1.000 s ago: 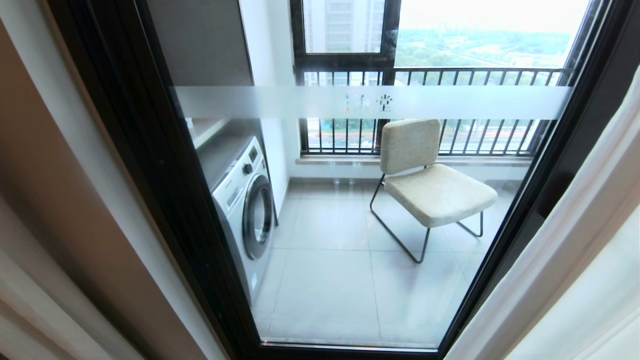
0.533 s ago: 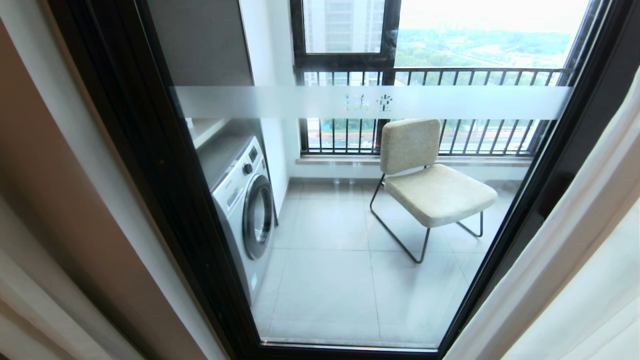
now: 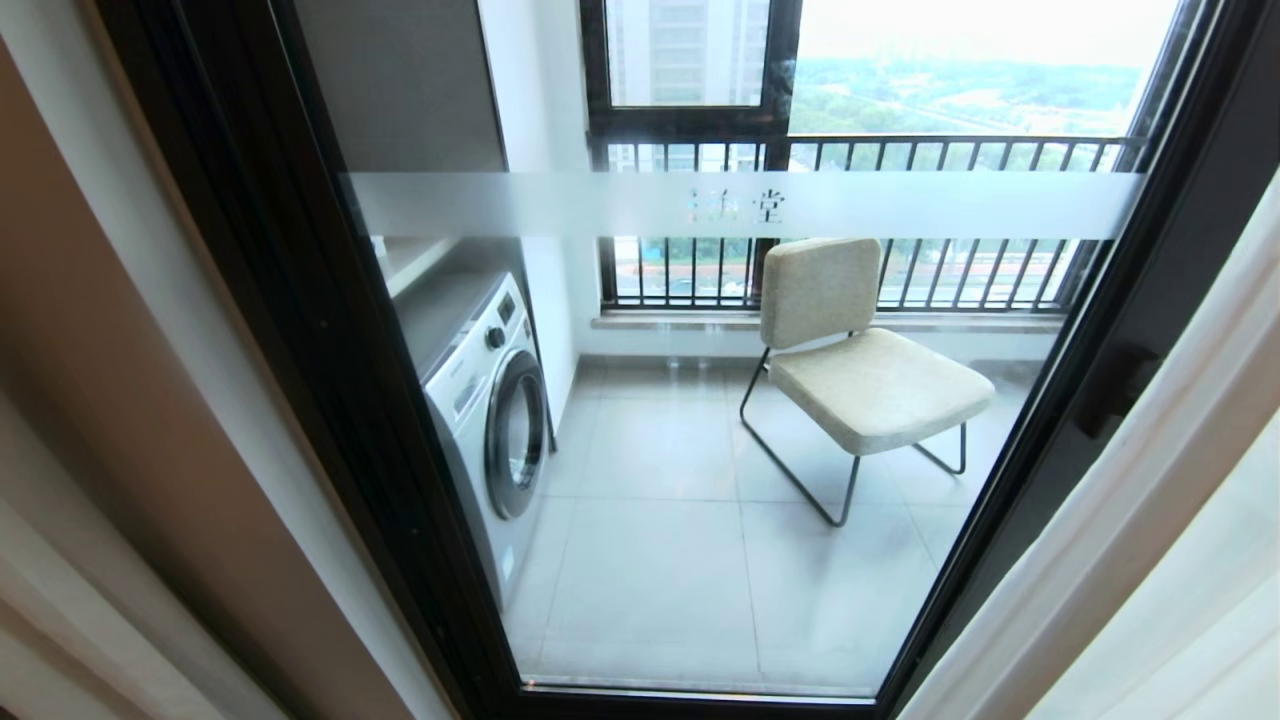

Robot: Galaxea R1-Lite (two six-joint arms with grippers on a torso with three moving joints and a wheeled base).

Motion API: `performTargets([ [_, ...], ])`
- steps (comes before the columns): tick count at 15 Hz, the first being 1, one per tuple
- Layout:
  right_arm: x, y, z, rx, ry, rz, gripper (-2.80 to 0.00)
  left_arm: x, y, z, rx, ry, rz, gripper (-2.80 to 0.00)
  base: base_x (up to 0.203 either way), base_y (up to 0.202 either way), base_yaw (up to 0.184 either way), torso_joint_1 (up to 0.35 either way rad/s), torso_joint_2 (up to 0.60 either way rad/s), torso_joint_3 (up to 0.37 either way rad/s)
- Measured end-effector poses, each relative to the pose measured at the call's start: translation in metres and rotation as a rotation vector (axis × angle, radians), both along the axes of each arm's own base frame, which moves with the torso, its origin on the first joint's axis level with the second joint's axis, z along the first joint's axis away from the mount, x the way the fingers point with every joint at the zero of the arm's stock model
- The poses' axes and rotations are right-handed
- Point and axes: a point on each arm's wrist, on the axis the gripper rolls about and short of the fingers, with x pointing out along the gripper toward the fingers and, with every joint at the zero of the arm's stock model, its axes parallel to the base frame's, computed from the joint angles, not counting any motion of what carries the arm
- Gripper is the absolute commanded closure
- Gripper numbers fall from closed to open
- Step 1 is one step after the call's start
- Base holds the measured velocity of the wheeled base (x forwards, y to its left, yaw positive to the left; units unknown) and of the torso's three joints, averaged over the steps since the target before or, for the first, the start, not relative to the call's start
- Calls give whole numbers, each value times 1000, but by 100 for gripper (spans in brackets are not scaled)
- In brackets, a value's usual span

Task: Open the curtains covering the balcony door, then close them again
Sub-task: Close the inner curtains on both sides

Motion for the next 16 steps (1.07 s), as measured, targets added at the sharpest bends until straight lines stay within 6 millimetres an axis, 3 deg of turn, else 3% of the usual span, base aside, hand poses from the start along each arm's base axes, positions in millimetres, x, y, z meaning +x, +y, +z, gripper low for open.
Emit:
performTargets([
  [16,0,0,0,0,-4,0,0,0,0,0,1,0,0,0,0,0,0,0,0,0],
])
